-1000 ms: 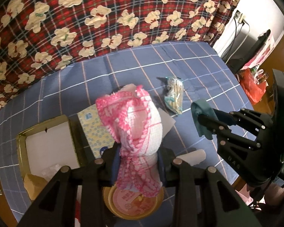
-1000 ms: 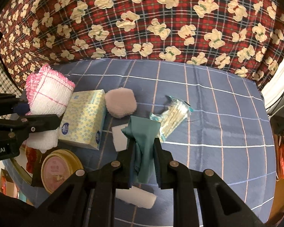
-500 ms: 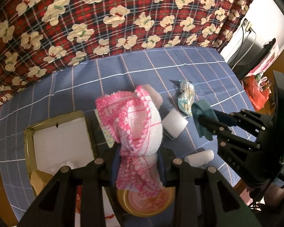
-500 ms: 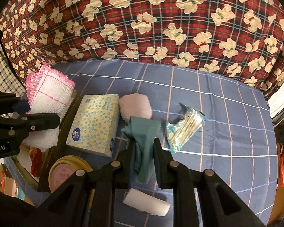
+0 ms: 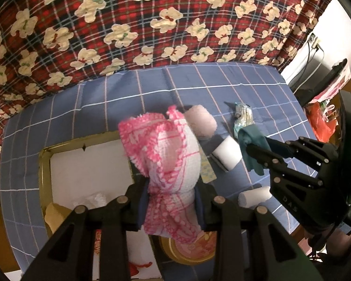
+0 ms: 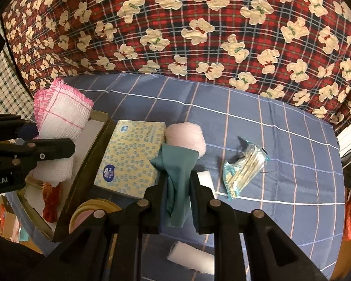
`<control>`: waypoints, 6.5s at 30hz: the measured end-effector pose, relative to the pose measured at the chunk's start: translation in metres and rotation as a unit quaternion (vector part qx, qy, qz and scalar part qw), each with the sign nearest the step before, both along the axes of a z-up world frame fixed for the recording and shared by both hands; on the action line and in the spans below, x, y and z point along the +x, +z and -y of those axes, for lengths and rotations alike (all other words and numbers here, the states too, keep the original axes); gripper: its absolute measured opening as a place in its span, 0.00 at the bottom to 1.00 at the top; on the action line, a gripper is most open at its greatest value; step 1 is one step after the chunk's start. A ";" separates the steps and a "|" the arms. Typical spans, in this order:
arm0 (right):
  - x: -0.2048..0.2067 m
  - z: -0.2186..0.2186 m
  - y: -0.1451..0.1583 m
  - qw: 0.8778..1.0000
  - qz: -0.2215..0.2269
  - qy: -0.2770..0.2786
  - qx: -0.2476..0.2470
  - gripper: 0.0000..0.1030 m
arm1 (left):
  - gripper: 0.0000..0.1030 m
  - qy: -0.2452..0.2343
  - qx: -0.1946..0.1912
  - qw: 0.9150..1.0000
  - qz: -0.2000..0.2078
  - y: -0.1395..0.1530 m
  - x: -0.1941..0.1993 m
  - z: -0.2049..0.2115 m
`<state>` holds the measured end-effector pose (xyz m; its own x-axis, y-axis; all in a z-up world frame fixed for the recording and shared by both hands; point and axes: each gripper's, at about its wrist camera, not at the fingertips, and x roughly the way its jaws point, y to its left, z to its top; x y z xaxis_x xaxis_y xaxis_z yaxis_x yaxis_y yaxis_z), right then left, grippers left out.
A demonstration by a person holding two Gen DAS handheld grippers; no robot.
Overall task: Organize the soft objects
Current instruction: 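Carry the teal cloth and pink-edged towel over the white tray, then open the right gripper to drop the teal cloth while the left drops the towel, then move back to the pile and grasp the white cloth roll with the right gripper, then hold the white cloth roll in the right gripper while the left grasps the white foam block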
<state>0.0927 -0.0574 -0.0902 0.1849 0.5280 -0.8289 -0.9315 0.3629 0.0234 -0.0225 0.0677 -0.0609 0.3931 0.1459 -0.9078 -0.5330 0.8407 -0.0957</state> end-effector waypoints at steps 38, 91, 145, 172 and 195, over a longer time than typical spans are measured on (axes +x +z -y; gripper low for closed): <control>-0.043 -0.044 -0.002 0.998 0.005 0.066 -0.001 0.19 | 0.31 0.070 -0.007 0.997 0.004 -0.001 -0.050 -0.034; -0.146 -0.128 -0.030 0.980 -0.023 0.195 -0.030 0.19 | 0.31 0.180 -0.037 0.983 -0.023 -0.026 -0.155 -0.084; -0.017 0.027 -0.043 0.996 -0.061 -0.037 -0.052 0.75 | 0.68 0.059 -0.034 0.997 -0.040 -0.033 -0.036 -0.010; -0.005 0.056 -0.109 0.986 -0.077 0.069 -0.133 0.42 | 0.70 0.026 -0.039 0.995 -0.088 -0.049 0.021 0.039; 0.091 0.142 -0.075 0.984 -0.121 -0.126 -0.036 0.35 | 0.70 -0.125 -0.027 0.984 -0.121 -0.087 0.145 0.086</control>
<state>0.1834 -0.1995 -0.1651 0.0945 0.4295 -0.8981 -0.7819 0.5904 0.2001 0.1223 -0.0181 -0.1478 0.1812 0.0202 -0.9832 -0.3232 0.9455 -0.0401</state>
